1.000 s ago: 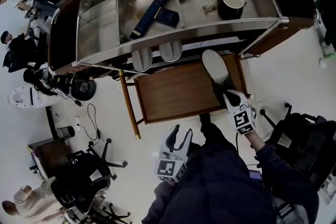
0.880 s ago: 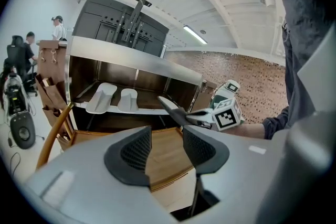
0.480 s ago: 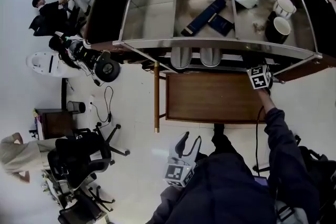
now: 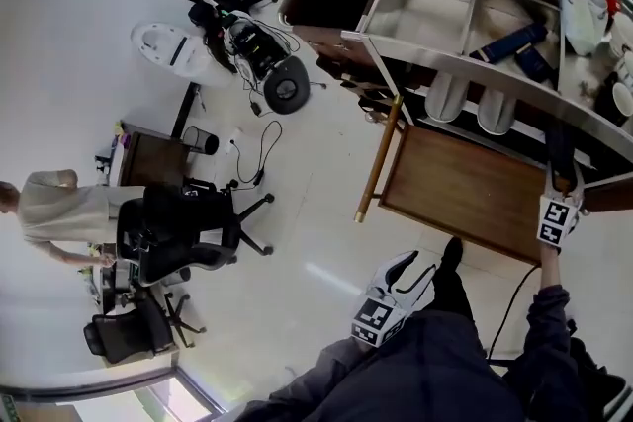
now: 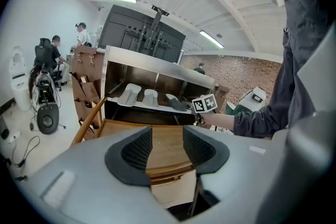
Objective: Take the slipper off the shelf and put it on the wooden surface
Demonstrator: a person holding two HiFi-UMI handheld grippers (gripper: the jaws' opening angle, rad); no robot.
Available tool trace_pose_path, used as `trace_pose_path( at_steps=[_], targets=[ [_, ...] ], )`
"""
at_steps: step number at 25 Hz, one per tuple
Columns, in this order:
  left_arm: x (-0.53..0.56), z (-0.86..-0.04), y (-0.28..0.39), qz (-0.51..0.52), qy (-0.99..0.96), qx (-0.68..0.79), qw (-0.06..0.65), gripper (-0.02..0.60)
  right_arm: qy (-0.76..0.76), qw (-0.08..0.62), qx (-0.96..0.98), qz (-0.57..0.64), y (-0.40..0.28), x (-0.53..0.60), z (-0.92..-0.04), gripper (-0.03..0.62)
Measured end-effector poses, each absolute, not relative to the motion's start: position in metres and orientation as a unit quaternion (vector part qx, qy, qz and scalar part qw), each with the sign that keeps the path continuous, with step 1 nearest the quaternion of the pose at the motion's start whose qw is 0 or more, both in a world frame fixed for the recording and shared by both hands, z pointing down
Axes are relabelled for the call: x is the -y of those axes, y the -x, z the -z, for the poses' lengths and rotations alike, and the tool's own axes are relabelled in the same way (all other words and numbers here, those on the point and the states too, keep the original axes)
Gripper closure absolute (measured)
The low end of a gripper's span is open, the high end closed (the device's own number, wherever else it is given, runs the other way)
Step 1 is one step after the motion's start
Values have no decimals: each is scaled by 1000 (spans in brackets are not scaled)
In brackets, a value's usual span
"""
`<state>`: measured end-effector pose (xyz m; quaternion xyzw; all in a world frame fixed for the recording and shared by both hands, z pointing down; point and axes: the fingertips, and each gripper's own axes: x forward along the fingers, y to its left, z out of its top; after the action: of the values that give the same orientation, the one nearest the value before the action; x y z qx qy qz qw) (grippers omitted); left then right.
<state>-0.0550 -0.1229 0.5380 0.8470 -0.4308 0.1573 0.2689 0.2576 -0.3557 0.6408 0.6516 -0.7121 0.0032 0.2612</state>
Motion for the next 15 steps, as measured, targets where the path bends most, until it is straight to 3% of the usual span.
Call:
trace_pose_path(
  at_steps=[15],
  targets=[
    [-46, -517, 122, -141, -882, 391, 220, 380, -580, 197, 791, 9, -62, 24, -548, 404]
  ],
)
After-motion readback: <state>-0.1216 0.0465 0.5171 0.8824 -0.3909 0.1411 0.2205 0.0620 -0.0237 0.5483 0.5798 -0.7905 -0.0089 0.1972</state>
